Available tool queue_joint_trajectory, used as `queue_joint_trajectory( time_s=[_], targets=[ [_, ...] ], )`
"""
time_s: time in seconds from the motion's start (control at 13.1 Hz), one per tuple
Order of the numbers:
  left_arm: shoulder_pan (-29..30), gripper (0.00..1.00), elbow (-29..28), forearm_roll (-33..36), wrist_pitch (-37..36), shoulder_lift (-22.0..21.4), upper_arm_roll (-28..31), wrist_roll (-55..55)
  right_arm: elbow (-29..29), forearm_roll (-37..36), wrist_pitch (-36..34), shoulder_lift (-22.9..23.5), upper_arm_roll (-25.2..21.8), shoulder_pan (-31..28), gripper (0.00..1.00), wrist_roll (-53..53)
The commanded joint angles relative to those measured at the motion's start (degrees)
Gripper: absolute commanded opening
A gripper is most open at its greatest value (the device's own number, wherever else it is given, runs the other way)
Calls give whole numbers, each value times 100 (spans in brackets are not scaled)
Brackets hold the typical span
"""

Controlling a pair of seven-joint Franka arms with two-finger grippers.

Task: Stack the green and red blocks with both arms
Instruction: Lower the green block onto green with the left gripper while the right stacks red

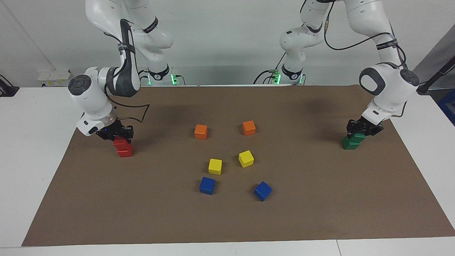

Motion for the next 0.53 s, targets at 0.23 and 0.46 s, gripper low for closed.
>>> queue_joint_trajectory(
  time_s=[0.23, 0.46],
  targets=[
    [46, 0, -130, -175, 138, 87, -55, 49, -138, -22, 161, -64, 58, -127, 0, -173],
    [11, 0, -147, -176, 287, 96, -55, 67, -304, -22, 423, -82, 58, -136, 0, -191]
  ],
)
